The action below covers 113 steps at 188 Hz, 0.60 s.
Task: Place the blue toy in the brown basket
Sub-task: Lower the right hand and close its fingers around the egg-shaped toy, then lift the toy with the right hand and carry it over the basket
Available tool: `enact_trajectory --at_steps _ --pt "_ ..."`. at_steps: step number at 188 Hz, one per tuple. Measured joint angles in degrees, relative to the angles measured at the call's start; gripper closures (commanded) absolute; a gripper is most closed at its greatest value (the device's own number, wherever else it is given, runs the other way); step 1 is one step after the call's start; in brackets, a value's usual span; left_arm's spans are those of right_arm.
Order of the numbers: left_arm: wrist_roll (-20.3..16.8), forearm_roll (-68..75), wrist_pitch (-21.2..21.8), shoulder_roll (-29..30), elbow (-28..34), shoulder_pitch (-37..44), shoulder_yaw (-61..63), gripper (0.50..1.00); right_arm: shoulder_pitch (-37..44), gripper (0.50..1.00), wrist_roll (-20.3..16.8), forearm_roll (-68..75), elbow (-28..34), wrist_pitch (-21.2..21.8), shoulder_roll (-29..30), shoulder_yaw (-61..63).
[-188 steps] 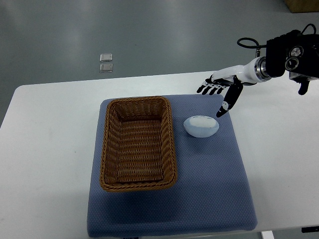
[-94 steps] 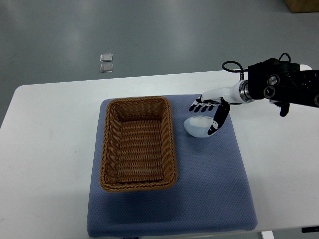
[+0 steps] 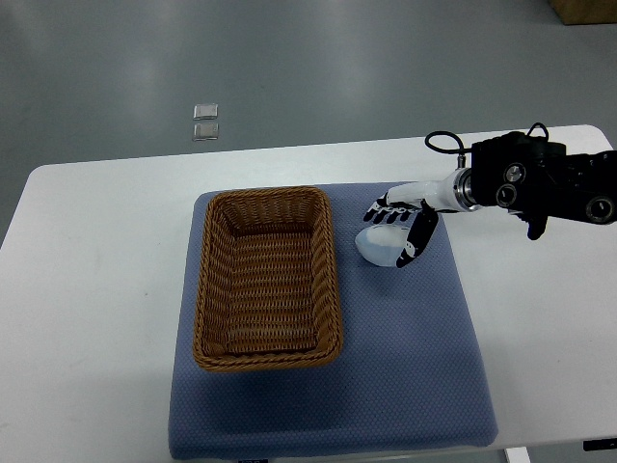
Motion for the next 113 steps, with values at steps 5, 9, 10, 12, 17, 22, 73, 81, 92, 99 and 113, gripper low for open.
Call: enact_trajectory --at_steps 5,9,10,12,17,22,73,81,92,99,113 --pt "0.0 0.0 0.0 0.0 0.0 0.0 0.0 0.5 -0.1 0.671 0.0 -0.1 -0.3 -0.1 0.2 0.0" --pt "0.0 0.0 0.0 0.0 0.0 0.0 0.0 0.5 -0.2 0.671 0.0 -0.3 -0.5 -0.1 0.4 0.0" --pt "0.0 0.0 0.0 0.0 0.0 0.0 0.0 0.5 -0.3 0.673 0.0 -0.3 -0.5 -0.1 0.5 0.0" --pt "0.0 0.0 0.0 0.0 0.0 0.0 0.0 0.5 -0.4 0.675 0.0 -0.4 -0.7 -0.1 0.6 0.0" --pt "0.0 0.0 0.0 0.0 0.0 0.1 0.0 0.5 -0.6 0.681 0.0 -0.7 -0.9 -0.1 0.9 0.0" --pt "0.0 0.0 0.1 0.0 0.1 0.1 0.0 0.5 -0.8 0.683 0.0 -1.0 -1.2 -0.1 1.1 0.0" --pt "0.0 0.0 0.1 0.0 0.1 0.3 0.0 0.5 -3.0 1.0 0.1 -3.4 -4.0 -0.1 2.7 -0.1" --pt "0.0 0.0 0.1 0.0 0.1 0.3 0.0 0.5 -3.2 1.0 0.1 -3.8 -4.2 -0.1 2.8 -0.1" --pt "0.0 0.0 0.1 0.0 0.1 0.3 0.0 0.5 -3.2 1.0 0.1 -4.3 -4.3 -0.1 2.8 -0.2" --pt "0.0 0.0 0.2 0.0 0.1 0.3 0.0 0.5 -3.1 1.0 0.1 -4.5 -4.3 0.0 2.6 -0.2" --pt "0.0 0.0 0.2 0.0 0.1 0.3 0.0 0.5 -2.7 1.0 0.0 -4.6 -4.3 0.4 2.0 -0.3"
